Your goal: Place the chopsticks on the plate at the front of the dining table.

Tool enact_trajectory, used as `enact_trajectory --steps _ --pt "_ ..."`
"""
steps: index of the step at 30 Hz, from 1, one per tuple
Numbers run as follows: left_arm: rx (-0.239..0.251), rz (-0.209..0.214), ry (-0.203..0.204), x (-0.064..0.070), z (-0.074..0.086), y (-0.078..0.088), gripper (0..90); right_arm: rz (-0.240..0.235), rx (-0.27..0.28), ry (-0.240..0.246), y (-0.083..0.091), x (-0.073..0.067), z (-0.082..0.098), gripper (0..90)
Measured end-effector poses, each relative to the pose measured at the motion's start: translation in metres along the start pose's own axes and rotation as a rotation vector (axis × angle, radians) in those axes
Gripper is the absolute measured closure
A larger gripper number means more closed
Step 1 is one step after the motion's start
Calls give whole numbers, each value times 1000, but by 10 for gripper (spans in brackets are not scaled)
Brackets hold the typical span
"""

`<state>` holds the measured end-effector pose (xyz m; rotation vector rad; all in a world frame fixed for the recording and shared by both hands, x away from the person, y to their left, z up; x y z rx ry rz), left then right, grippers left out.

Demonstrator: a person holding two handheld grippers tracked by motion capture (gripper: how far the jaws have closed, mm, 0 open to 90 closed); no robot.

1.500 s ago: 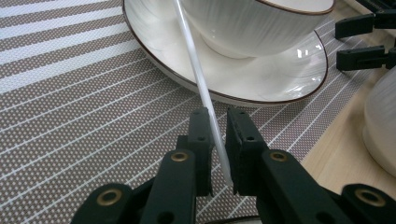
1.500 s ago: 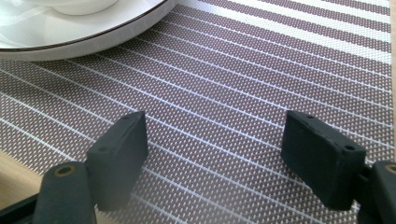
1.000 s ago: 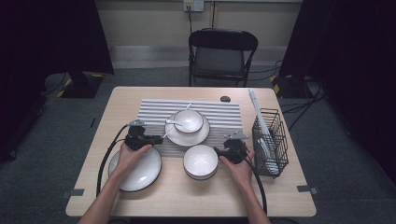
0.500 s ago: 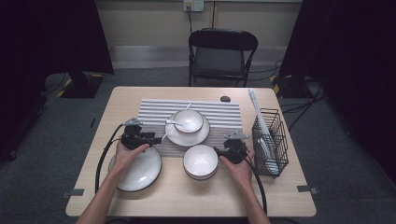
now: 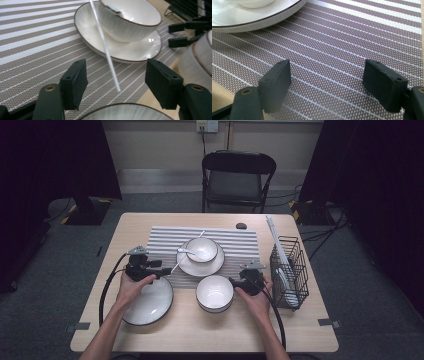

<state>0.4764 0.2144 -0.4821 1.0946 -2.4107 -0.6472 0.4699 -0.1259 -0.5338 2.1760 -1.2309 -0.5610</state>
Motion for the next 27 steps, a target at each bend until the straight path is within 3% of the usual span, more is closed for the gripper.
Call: enact_trajectory --steps 10,14,17,19,20,24,27 --pt "9 -28 1 -2 5 13 318 1 -1 0 0 0 0 218" --pt "6 -55 -19 -2 8 22 299 1 -1 0 0 0 0 218" --pt "11 -55 -8 -4 12 27 292 2 -4 -4 0 0 0 219" --pt "5 -59 -25 -5 15 27 290 1 -9 -3 0 0 -1 220" --pt "11 -36 -27 -3 16 27 275 1 -12 -6 0 0 -1 222" --pt "14 -32 -20 -4 18 27 212 11 -24 -32 3 2 -3 262" --pt "20 -32 -31 -3 18 29 212 12 -5 -46 8 3 -6 263"
Point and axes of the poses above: each handheld gripper's, and its own axes: y roughly backward along the jaws, z roughly out of its underside, x roughly to its right, the point moved 5 cm from there along -y, roughly forward along the jaws, and after that the axes turned 8 degrees about -z, right-handed, at the moved point
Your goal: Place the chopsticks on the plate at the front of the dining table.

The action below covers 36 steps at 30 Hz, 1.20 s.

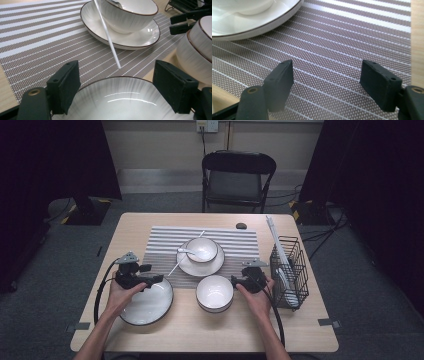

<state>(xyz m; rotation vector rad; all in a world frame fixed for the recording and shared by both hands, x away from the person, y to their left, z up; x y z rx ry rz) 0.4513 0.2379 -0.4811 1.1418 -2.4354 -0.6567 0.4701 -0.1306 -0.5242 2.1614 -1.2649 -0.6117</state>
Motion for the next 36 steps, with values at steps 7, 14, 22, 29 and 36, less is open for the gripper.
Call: enact_trajectory --steps 7,14,22,29,36 --pt "5 12 -10 -2 0 3 161 18 57 20 22 -6 -19 267" --pt "6 6 -3 -2 1 4 180 -7 105 48 38 -22 -51 262" --pt "1 10 -1 -3 2 4 198 -26 139 47 52 -24 -77 281" --pt "-5 3 -1 -2 3 2 209 -29 171 50 72 -18 -102 296" --pt "-10 2 -2 -3 3 1 220 -22 180 54 87 -7 -115 287"
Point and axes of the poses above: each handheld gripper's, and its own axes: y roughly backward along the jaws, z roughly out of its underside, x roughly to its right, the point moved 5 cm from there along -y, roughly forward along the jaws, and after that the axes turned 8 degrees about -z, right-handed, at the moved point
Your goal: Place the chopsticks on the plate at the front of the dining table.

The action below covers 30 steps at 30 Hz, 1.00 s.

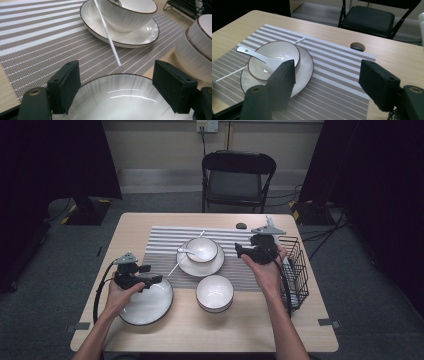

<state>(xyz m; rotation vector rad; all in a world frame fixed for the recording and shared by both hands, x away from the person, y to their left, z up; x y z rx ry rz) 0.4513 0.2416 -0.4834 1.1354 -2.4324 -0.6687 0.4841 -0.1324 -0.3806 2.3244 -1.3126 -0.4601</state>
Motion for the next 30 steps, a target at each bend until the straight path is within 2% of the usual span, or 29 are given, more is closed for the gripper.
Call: enact_trajectory --steps 3,6,9,15,19,23,25,30 --pt "6 -4 4 -1 0 1 219 6 2 -17 2 10 -2 288" --pt "6 -10 -2 -1 0 2 218 5 3 -28 4 15 -2 293" --pt "19 -19 0 -2 -1 4 219 26 14 -25 11 24 -3 307" --pt "17 -22 6 -2 -1 4 218 16 16 -44 19 39 -2 275" --pt "14 -21 7 -3 0 4 207 14 14 -40 22 50 -4 290" --pt "12 -25 6 -3 0 3 209 14 6 -45 22 58 -3 311" --pt "10 -22 5 -3 0 3 210 41 -5 -49 20 65 -1 333" --pt "9 -22 4 -3 0 3 212 56 -15 -50 18 73 1 364"
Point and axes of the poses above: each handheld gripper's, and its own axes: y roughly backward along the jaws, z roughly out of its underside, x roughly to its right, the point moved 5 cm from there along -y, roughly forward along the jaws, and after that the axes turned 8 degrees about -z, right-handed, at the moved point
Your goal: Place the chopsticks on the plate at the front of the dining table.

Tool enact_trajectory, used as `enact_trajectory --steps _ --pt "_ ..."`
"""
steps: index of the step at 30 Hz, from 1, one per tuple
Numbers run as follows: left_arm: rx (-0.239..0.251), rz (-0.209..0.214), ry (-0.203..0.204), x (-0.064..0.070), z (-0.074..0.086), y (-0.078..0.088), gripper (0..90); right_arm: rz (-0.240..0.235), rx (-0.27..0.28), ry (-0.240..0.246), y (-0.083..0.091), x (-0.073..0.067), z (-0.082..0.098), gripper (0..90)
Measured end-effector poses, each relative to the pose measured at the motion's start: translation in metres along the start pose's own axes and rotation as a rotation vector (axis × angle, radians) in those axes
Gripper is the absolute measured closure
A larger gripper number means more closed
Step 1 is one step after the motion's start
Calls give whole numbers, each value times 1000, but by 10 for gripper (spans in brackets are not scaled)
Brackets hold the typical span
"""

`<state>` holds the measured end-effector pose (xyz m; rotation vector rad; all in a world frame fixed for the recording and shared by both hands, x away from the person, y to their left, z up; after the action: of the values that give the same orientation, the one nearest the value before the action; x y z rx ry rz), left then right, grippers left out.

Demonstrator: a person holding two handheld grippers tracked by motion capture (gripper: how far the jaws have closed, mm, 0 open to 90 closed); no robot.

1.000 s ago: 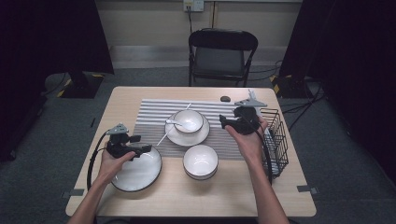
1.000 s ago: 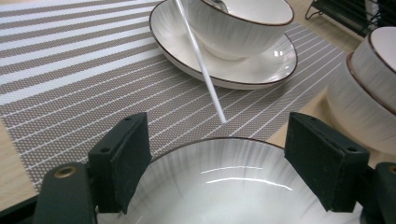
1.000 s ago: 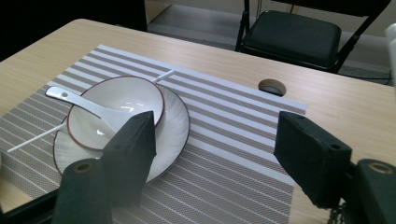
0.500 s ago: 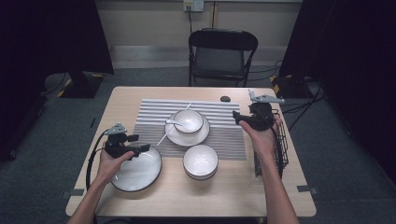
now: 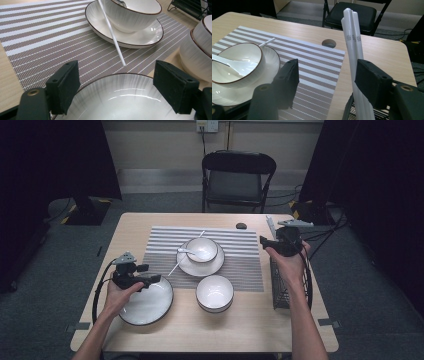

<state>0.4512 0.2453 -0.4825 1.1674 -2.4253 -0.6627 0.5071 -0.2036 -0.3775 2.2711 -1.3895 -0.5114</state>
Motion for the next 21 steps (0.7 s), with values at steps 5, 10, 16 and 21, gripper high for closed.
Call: enact_trajectory --steps 5,10,16,21 --pt "-2 2 -1 -1 1 0 212 19 -7 -6 -4 7 2 398" --pt "-6 6 0 -1 1 0 213 13 -2 -7 -7 7 3 435" --pt "-8 4 -8 -1 1 0 213 26 -4 -28 -8 12 5 449" --pt "-11 2 -5 -1 1 -1 214 20 -15 -39 -8 14 7 468"
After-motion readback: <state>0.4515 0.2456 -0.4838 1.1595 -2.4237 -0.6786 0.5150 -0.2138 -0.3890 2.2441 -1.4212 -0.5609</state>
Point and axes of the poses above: each handheld gripper's, and its own axes: y roughly backward along the jaws, z roughly out of its underside, x roughly to its right, the point moved 5 cm from there along -y, roughly forward along the jaws, and after that the axes turned 8 degrees about -z, right-handed, at the moved point
